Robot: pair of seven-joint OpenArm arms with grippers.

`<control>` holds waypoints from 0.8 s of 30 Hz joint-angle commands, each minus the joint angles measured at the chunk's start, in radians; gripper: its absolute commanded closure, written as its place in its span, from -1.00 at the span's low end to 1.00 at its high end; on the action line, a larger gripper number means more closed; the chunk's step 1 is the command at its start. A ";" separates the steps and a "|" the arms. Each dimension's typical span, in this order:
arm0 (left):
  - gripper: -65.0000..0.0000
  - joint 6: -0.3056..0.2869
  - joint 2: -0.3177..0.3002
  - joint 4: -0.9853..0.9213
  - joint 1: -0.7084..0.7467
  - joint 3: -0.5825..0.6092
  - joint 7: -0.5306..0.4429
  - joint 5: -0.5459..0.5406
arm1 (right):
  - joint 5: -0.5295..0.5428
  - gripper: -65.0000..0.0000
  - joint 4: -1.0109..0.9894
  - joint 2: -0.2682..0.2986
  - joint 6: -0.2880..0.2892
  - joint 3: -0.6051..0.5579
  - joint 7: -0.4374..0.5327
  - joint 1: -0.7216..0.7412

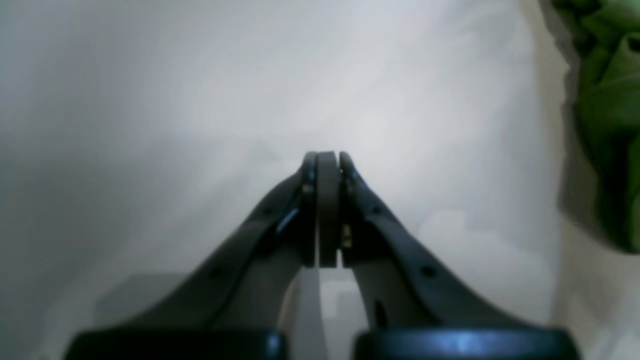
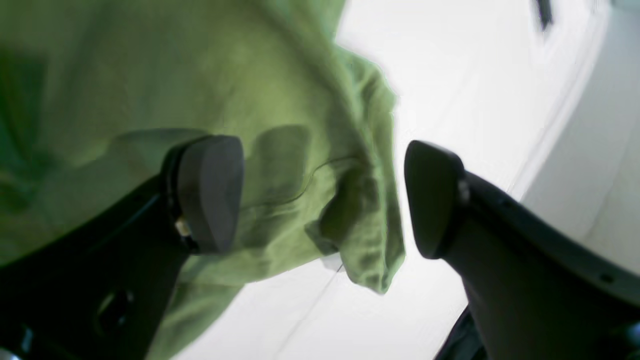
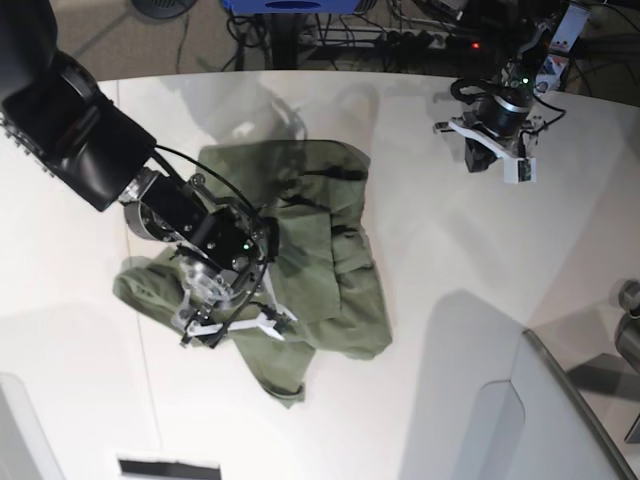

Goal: Layout the t-shirt on the table in an organized manner, then fold the t-shirt properly
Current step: 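Grasp the bunched shirt with the right gripper and drag it sideways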

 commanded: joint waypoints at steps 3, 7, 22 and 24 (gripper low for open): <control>1.00 -0.005 0.002 0.006 0.000 -0.004 -0.021 0.007 | -0.021 -0.23 -0.071 -0.036 0.068 0.061 0.040 0.064; 1.00 -0.005 0.008 0.011 -0.001 -0.003 -0.021 0.007 | -0.021 -0.21 -0.149 -0.056 0.158 0.148 0.091 0.087; 1.00 -0.005 0.022 0.006 -0.003 -0.004 -0.021 0.007 | -0.019 1.00 -0.244 -0.056 0.422 0.174 0.089 0.112; 1.00 -0.005 0.022 0.005 -0.003 -0.004 -0.021 0.007 | -0.019 1.00 -0.172 -0.039 0.422 0.199 0.026 0.098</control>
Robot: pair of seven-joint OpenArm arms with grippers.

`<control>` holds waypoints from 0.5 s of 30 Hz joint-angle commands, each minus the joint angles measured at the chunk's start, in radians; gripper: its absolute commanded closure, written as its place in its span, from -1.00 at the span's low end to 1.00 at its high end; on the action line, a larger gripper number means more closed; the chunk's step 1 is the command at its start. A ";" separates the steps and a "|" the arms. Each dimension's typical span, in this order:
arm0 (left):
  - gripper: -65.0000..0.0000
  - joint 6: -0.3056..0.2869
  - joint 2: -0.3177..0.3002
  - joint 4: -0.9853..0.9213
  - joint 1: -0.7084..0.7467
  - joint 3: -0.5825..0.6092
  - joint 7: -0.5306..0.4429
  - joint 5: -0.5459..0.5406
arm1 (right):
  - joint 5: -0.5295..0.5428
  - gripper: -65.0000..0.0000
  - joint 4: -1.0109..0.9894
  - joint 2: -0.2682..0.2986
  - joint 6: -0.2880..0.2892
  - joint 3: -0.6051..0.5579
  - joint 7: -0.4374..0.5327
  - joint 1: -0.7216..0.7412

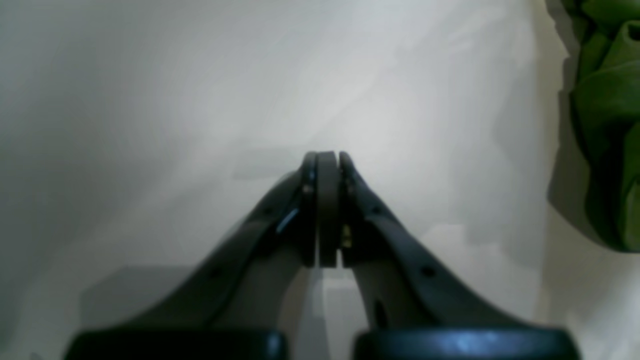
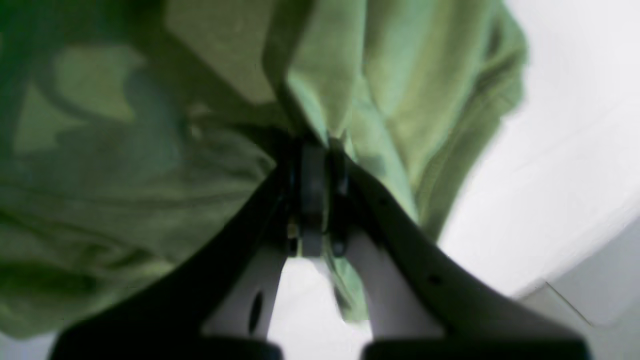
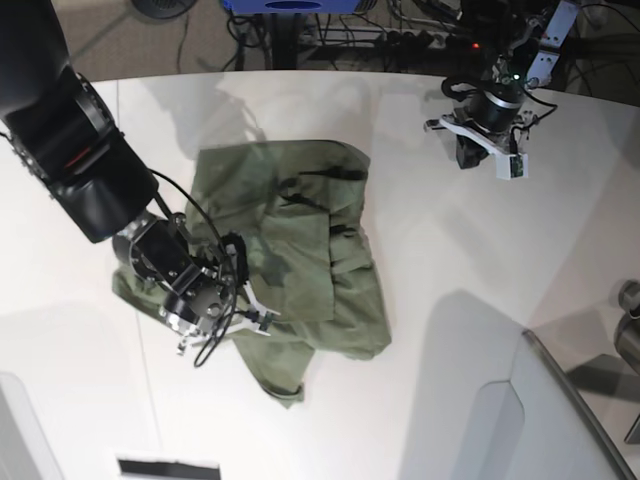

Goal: Layout the t-shirt on the table in an organized manner, then fold the t-shirt properly
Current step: 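Grasp the bunched shirt with the right gripper and drag it sideways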

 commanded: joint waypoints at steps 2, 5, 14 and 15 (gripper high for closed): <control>1.00 -0.003 -0.012 0.012 -0.002 -0.005 -0.020 0.006 | -0.004 1.00 0.129 0.033 0.000 0.101 -0.050 0.002; 1.00 -0.003 -0.012 0.012 -0.005 -0.005 -0.020 0.006 | -0.005 1.00 0.276 0.064 0.001 0.225 -0.136 -0.054; 1.00 -0.003 -0.012 0.012 -0.010 -0.007 -0.020 0.006 | -0.005 1.00 0.569 0.174 0.003 0.386 -0.251 -0.301; 1.00 -0.003 -0.012 0.012 -0.010 -0.007 -0.020 0.006 | -0.005 1.00 0.605 0.174 0.003 0.424 -0.265 -0.331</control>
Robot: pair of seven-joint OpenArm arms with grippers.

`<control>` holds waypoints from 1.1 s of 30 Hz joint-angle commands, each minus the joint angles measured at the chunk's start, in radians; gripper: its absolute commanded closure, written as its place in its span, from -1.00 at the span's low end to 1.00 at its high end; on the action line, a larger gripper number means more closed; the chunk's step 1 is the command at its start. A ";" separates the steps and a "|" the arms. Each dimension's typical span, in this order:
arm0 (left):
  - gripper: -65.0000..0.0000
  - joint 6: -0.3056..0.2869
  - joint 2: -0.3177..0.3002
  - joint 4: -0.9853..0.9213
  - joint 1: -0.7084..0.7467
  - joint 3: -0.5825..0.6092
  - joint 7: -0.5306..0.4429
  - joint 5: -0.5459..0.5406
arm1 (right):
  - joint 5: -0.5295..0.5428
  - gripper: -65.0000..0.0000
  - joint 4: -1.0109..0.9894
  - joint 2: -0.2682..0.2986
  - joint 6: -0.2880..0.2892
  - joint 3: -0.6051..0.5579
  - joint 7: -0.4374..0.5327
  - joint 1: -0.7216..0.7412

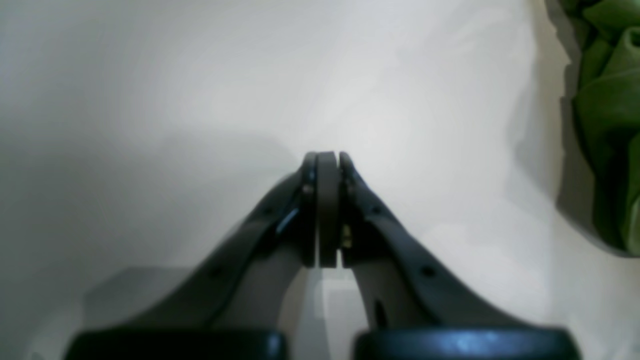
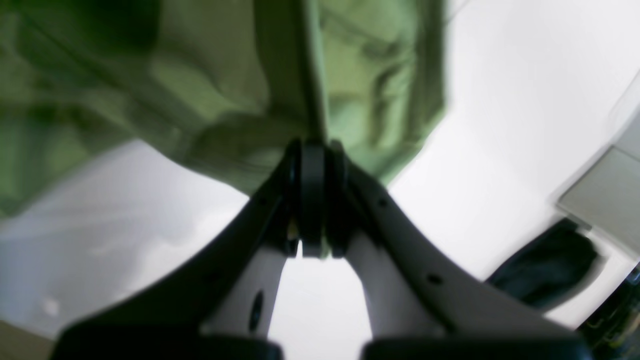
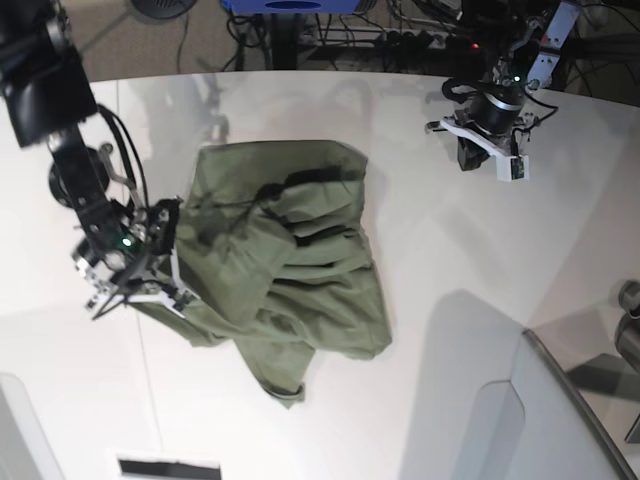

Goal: Layout the t-shirt on the table in an organized manner, then fold the t-shirt properly
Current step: 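Grasp the bunched shirt with the right gripper and drag it sideways, then regrasp the shirt edge with the right gripper and pull it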

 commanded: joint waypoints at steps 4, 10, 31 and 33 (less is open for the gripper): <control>1.00 -0.003 -0.012 0.012 -0.003 -0.005 -0.022 0.003 | -0.020 1.00 0.139 0.037 -0.008 0.135 -0.033 -0.077; 1.00 -0.003 -0.013 0.003 -0.017 -0.005 -0.022 0.003 | -0.020 1.00 0.217 0.094 -0.008 0.220 -0.027 -0.222; 1.00 -0.003 -0.012 -0.037 -0.046 0.000 -0.022 0.003 | -0.017 -0.13 0.397 0.065 -0.008 0.425 0.010 -0.328; 1.00 -0.003 -0.012 -0.037 -0.046 0.000 -0.022 0.003 | -0.017 -0.13 0.408 0.062 -0.008 0.378 0.022 -0.295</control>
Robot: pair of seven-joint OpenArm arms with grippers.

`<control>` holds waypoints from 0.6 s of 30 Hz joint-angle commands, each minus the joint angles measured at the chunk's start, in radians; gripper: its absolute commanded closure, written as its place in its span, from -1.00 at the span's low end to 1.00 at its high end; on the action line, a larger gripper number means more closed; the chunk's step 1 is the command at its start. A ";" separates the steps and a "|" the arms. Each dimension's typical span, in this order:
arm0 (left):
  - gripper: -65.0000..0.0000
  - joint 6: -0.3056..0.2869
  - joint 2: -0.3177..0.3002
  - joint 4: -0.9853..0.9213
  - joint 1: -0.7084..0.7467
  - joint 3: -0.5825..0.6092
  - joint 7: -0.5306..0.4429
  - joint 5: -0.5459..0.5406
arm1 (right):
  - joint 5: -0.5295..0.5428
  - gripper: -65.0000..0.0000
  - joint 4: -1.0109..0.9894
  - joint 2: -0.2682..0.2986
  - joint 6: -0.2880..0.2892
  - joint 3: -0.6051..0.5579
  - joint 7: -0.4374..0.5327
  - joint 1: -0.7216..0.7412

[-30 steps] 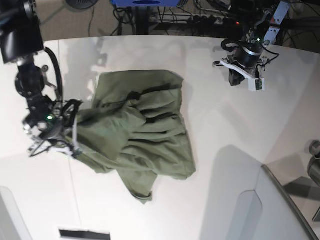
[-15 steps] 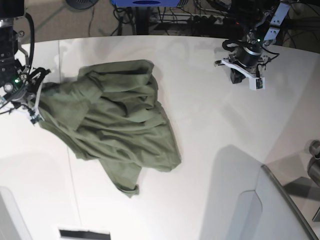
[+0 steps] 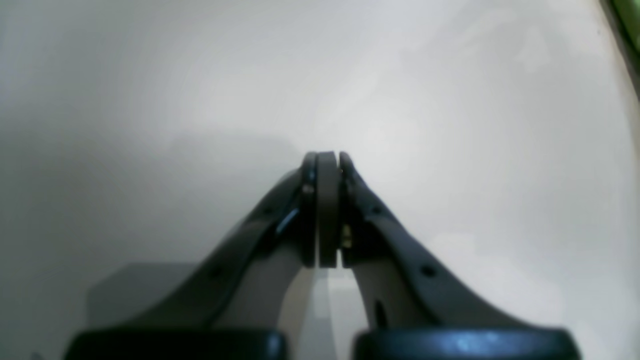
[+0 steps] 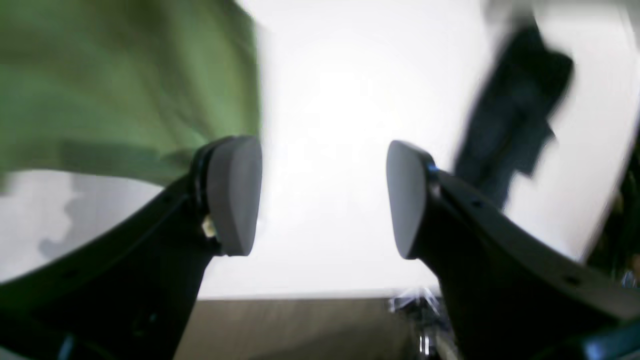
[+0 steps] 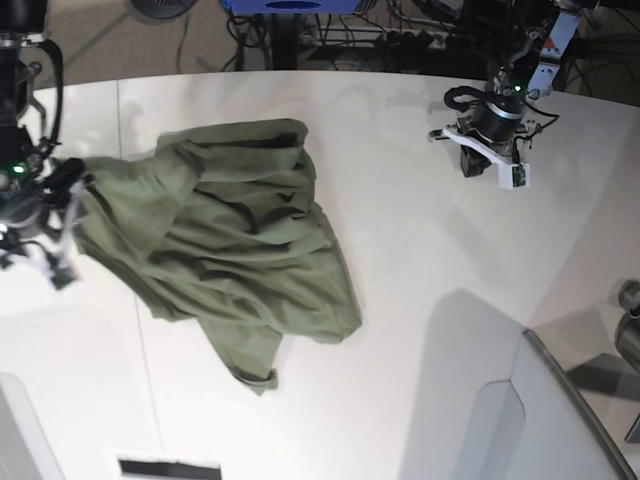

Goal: Layout the t-shirt on the table in an organized manner, then fold the t-shirt properly
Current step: 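Regrasp the shirt edge with the right gripper and pull it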

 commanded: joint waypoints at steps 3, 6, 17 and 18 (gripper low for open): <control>1.00 -0.003 -0.013 0.013 -0.001 -0.008 -0.021 0.003 | 0.003 -0.15 -0.087 0.008 -0.004 -0.082 0.075 0.137; 1.00 -0.003 -0.013 0.013 0.005 -0.008 -0.021 0.003 | 0.005 -0.16 -0.337 -0.001 -0.004 -0.148 0.129 0.306; 1.00 -0.003 -0.015 0.013 0.021 -0.010 -0.021 0.003 | 0.005 -0.74 -1.121 -0.078 0.042 -0.209 0.431 0.713; 1.00 -0.003 -0.015 0.013 0.021 -0.010 -0.021 0.003 | 0.005 -0.74 -1.154 -0.080 0.071 -0.209 0.447 0.726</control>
